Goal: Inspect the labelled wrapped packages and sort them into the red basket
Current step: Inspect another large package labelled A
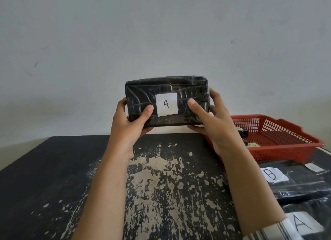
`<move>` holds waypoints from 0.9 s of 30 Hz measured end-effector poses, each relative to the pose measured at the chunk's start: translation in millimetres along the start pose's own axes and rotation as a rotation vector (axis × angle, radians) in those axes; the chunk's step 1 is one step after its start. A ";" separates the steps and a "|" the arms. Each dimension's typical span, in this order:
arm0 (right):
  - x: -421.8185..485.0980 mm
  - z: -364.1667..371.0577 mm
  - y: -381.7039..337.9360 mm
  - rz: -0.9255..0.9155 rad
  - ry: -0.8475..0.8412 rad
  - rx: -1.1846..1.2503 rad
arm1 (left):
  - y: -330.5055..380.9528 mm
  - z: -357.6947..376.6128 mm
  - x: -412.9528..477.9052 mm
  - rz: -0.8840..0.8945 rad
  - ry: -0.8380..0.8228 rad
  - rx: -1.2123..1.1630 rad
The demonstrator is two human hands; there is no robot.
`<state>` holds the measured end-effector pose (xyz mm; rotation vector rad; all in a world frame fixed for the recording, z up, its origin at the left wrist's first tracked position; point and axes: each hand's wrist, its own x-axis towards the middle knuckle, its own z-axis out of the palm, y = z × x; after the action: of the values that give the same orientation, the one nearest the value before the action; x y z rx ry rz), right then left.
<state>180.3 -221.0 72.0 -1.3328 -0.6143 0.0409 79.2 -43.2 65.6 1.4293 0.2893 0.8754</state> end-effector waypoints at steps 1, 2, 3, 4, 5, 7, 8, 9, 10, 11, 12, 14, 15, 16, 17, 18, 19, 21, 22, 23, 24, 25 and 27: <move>0.6 -1.4 -0.1 -0.001 0.009 -0.005 | 0.0 -0.8 0.1 -0.002 -0.009 0.008; 1.3 -2.5 0.5 -0.009 0.025 -0.015 | 0.9 -1.3 -0.4 -0.005 -0.020 0.020; 2.1 -3.8 2.0 -0.020 0.045 -0.031 | 2.3 -1.1 -1.6 -0.006 -0.037 0.040; 2.9 -5.5 3.5 -0.037 0.062 -0.046 | 4.1 -0.8 -2.7 -0.002 -0.054 0.073; 3.6 -7.7 4.9 -0.051 0.069 -0.061 | 6.4 -0.5 -4.0 0.002 -0.069 0.115; 3.7 -11.3 5.2 -0.068 0.059 -0.066 | 10.8 -0.6 -5.9 -0.002 -0.099 0.189; 3.3 -12.3 5.1 -0.072 0.050 -0.061 | 12.0 -0.8 -5.7 -0.021 -0.114 0.192; 2.8 -12.8 4.4 -0.080 0.042 -0.055 | 13.2 -1.0 -5.7 -0.051 -0.124 0.169; 2.5 -12.7 4.1 -0.091 0.037 -0.049 | 14.9 -1.0 -6.6 -0.085 -0.128 0.131; 2.1 -12.3 3.7 -0.103 0.032 -0.043 | 16.1 -0.9 -7.7 -0.114 -0.131 0.091; 1.4 -11.1 3.0 -0.109 0.023 -0.045 | 16.9 -0.6 -9.0 -0.127 -0.132 0.059; 0.0 -9.9 1.2 -0.113 -0.005 -0.080 | 16.6 0.1 -10.5 -0.123 -0.129 0.001; -0.7 -10.2 -0.2 -0.118 -0.027 -0.112 | 16.1 0.7 -10.5 -0.117 -0.130 -0.032; -1.7 -10.5 -2.2 -0.117 -0.059 -0.142 | 15.7 1.0 -10.2 -0.107 -0.135 -0.057; -3.4 -10.1 -5.2 -0.106 -0.093 -0.159 | 15.6 1.5 -9.6 -0.091 -0.144 -0.072; -5.3 -9.4 -7.8 -0.082 -0.120 -0.163 | 15.8 1.7 -9.1 -0.075 -0.153 -0.085; -6.7 -8.7 -9.4 -0.049 -0.132 -0.153 | 16.0 1.8 -8.8 -0.056 -0.165 -0.099; -6.8 -7.9 -10.8 0.035 -0.119 -0.114 | 16.1 1.5 -8.5 -0.020 -0.204 -0.105; -6.4 -7.3 -11.2 0.061 -0.112 -0.095 | 15.6 1.0 -8.0 -0.004 -0.229 -0.100; -6.2 -7.0 -11.2 0.064 -0.111 -0.075 | 14.5 0.4 -7.3 0.014 -0.253 -0.090; -5.3 -7.1 -10.0 0.057 -0.114 -0.052 | 13.7 -0.1 -6.9 0.031 -0.276 -0.078; -4.5 -7.2 -8.5 0.043 -0.111 -0.024 | 12.9 -0.3 -6.7 0.045 -0.296 -0.066; -0.7 -9.0 -3.0 0.015 -0.093 0.011 | 13.3 -0.8 -7.2 0.063 -0.319 -0.038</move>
<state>182.7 -230.1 73.5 -1.3308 -0.6822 0.1185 69.2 -48.7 75.6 1.5230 -0.0136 0.6858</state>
